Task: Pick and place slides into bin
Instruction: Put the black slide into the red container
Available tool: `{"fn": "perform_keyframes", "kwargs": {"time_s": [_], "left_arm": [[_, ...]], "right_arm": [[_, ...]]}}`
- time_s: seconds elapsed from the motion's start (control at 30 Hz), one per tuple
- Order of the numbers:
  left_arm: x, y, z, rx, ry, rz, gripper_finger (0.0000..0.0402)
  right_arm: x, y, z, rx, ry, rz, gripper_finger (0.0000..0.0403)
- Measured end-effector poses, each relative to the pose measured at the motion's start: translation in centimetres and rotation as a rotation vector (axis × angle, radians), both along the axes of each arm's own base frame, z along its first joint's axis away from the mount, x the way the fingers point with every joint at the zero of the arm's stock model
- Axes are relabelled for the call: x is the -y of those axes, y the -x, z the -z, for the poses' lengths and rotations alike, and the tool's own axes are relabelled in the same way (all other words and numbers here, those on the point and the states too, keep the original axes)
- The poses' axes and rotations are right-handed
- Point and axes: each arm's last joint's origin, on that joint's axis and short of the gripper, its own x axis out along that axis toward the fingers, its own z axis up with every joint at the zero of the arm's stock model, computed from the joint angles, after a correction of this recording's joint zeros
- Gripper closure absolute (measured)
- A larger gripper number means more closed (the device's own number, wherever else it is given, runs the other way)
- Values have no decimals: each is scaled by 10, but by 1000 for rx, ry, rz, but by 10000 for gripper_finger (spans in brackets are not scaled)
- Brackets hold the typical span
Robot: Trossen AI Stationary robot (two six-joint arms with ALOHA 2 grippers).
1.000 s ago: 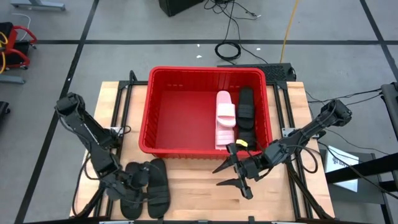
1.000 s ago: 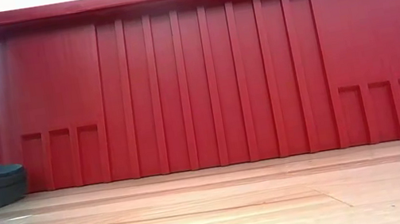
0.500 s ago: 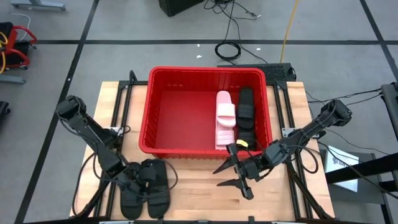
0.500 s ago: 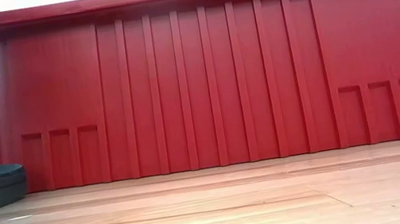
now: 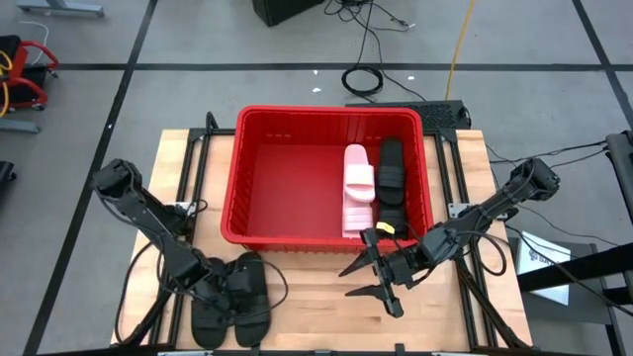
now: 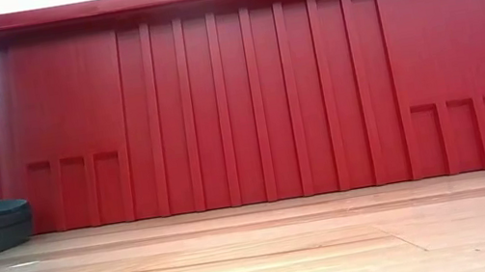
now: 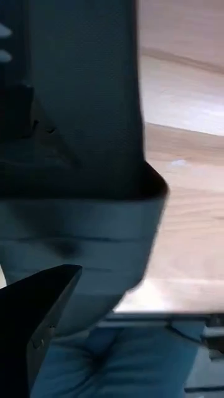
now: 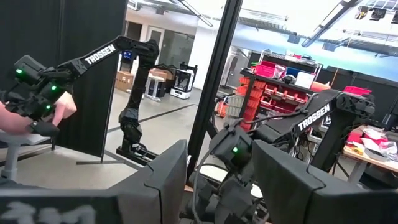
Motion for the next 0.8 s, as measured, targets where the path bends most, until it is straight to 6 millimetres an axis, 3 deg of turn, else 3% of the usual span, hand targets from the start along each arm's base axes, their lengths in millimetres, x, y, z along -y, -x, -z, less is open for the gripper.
{"fn": "perform_keyframes", "kwargs": {"time_s": [0.2,0.43,0.8], "left_arm": [[-2,-7,8,-57,20,1,151],[3,-13,6,10,46,95,159],[4,-14,4,42,36,165,305]], "right_arm": [[0,0,0,0,0,0,232],[0,0,0,0,0,0,232],[0,0,0,0,0,1,232]]}}
